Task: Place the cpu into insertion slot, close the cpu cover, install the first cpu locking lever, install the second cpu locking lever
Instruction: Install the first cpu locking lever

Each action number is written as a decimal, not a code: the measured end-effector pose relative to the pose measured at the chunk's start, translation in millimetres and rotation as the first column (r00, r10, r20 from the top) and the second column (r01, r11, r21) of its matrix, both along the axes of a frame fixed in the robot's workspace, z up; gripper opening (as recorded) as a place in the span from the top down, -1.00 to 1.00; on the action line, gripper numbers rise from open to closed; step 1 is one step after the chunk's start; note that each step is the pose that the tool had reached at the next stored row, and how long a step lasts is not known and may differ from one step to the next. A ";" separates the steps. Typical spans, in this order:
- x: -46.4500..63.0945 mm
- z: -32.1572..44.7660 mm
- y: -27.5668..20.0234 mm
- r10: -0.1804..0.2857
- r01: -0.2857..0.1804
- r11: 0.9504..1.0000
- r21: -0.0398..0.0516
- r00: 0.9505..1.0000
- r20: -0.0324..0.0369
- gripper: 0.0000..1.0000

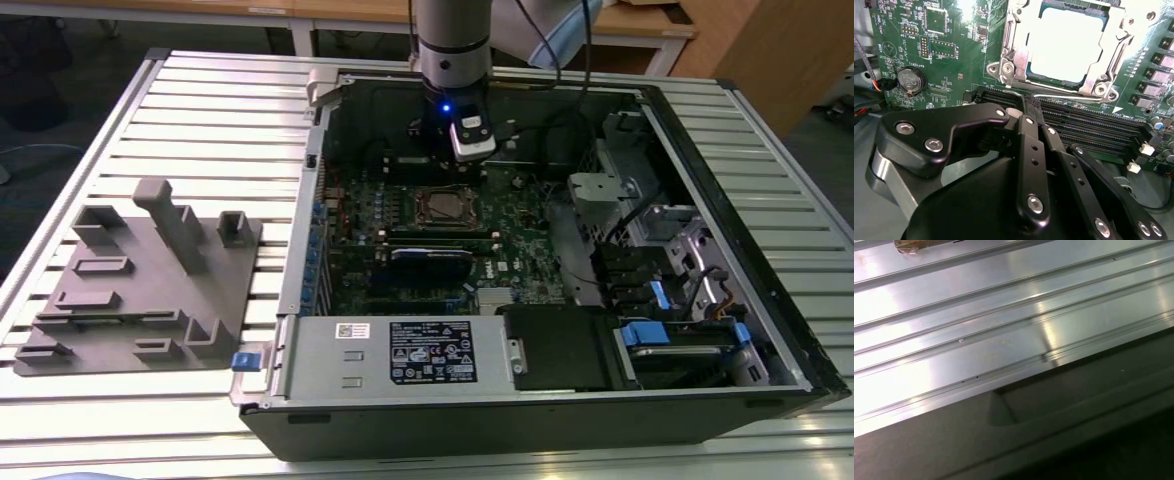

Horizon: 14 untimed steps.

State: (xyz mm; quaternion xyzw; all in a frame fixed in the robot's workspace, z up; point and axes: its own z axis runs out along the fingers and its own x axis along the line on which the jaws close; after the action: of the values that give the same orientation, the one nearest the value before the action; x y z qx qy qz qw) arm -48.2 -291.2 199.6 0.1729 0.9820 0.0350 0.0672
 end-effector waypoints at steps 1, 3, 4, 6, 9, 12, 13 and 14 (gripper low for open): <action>0.0 -0.2 0.0 0.000 0.000 1.000 -0.001 1.000 0.000 0.79; 0.0 -0.6 0.0 0.000 0.000 1.000 -0.003 1.000 0.001 0.79; 0.0 -0.7 0.0 0.000 0.000 1.000 -0.004 1.000 0.001 0.79; 0.0 -1.2 0.1 0.000 0.000 1.000 -0.007 1.000 0.001 0.79; 0.0 -1.9 0.2 0.000 0.000 1.000 -0.013 1.000 0.002 0.79; 0.0 -2.7 0.5 0.000 0.000 1.000 -0.020 1.000 0.003 0.79; 0.0 -3.0 0.7 0.000 0.000 1.000 -0.023 1.000 0.004 0.79; 0.0 -3.3 0.8 0.000 0.000 1.000 -0.025 1.000 0.004 0.79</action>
State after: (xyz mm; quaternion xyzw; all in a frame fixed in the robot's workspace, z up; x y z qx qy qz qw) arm -48.2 -290.4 196.3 0.1719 0.9822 0.0229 0.0714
